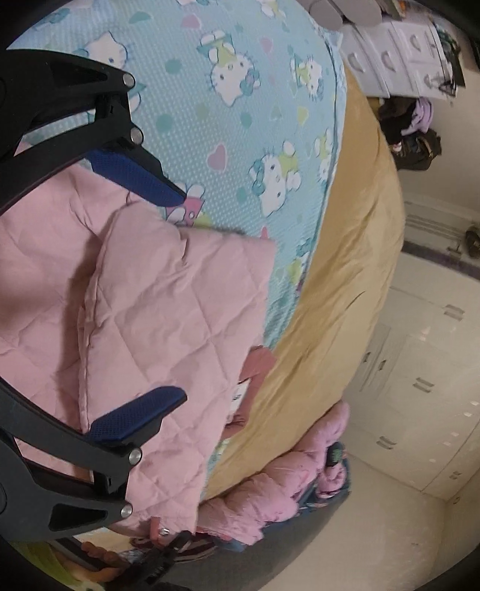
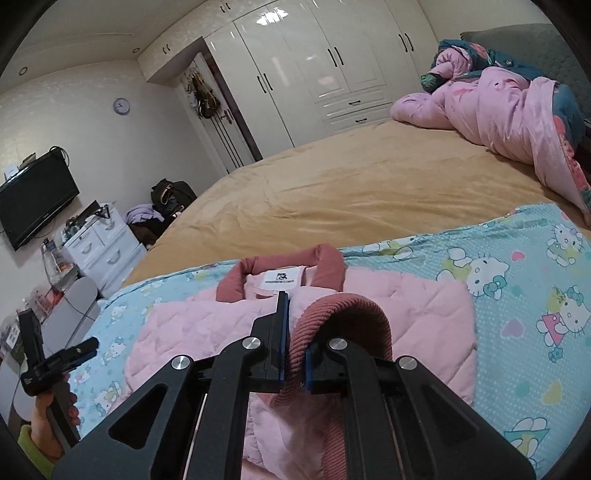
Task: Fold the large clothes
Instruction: 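Grasp the folded sleeve cuff with the right gripper and adjust it, then open the right gripper to release the cuff onto the jacket front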
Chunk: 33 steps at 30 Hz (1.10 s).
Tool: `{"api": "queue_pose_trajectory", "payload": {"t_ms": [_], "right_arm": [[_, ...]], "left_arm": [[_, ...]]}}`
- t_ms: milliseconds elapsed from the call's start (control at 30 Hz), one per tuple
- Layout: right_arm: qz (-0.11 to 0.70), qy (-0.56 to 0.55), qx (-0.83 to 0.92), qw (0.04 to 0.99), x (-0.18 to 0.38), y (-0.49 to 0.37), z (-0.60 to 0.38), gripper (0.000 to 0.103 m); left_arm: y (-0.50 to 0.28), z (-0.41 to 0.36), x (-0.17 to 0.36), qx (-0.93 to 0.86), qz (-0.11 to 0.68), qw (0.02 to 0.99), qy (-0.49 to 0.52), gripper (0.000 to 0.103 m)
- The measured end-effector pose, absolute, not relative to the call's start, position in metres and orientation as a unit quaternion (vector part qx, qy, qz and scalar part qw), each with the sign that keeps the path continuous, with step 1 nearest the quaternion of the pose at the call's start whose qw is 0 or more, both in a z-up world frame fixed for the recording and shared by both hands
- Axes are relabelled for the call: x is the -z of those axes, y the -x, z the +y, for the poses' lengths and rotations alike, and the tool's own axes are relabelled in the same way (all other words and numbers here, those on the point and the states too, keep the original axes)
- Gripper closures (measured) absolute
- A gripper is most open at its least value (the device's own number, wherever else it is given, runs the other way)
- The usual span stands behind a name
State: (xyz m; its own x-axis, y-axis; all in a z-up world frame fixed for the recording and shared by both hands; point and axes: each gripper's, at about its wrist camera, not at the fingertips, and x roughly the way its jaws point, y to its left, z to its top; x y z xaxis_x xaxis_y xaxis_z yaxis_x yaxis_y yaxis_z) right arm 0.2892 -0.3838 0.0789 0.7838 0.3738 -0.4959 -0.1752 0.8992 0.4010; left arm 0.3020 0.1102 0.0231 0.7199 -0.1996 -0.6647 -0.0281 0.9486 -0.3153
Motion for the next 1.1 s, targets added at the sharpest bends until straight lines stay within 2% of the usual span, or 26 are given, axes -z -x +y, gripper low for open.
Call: {"api": "queue_pose_trajectory", "payload": {"t_ms": [33,200,300,600,667,700,733,767,833,900,933,1000,1100], "right_arm": [[0.294,-0.166,-0.147,0.93,-0.079,-0.29,-0.383,0.097],[0.3,-0.167,-0.142,0.928,-0.073,-0.295,-0.384,0.097],[0.305,-0.167,-0.139,0.927,-0.07,-0.298,-0.385,0.097],[0.319,-0.16,-0.137,0.924,-0.068,-0.3,-0.381,0.095],[0.326,-0.162,-0.137,0.921,-0.067,-0.3,-0.381,0.09],[0.331,-0.166,-0.133,0.919,-0.067,-0.299,-0.382,0.081],[0.332,-0.171,-0.129,0.919,-0.068,-0.298,-0.383,0.065],[0.33,-0.184,-0.125,0.917,-0.07,-0.295,-0.385,0.059],[0.323,-0.2,-0.111,0.918,-0.073,-0.287,-0.388,0.056],[0.292,-0.188,-0.069,0.935,-0.08,-0.274,-0.384,0.043],[0.276,-0.179,-0.059,0.942,-0.083,-0.269,-0.381,0.034],[0.249,-0.152,-0.06,0.955,-0.091,-0.258,-0.364,0.032],[0.265,-0.102,-0.12,0.951,-0.09,-0.261,-0.326,0.028]], "left_arm": [[-0.305,0.107,-0.02,0.049,0.375,0.914,0.147,0.02],[-0.321,0.087,-0.005,0.082,0.399,0.904,0.133,0.05],[-0.329,0.077,0.009,0.09,0.419,0.895,0.12,0.061],[-0.336,0.069,0.046,0.076,0.461,0.878,0.102,0.061],[-0.337,0.069,0.049,0.076,0.463,0.877,0.103,0.061],[-0.337,0.07,0.05,0.077,0.464,0.876,0.105,0.061],[-0.338,0.07,0.051,0.078,0.464,0.876,0.105,0.061],[-0.338,0.07,0.051,0.078,0.464,0.876,0.104,0.061],[-0.338,0.068,0.051,0.078,0.463,0.877,0.098,0.061],[-0.339,0.068,0.052,0.076,0.463,0.878,0.098,0.061],[-0.34,0.068,0.053,0.076,0.464,0.877,0.1,0.061],[-0.34,0.068,0.054,0.077,0.463,0.877,0.1,0.061],[-0.34,0.068,0.056,0.079,0.463,0.877,0.101,0.061]]}}
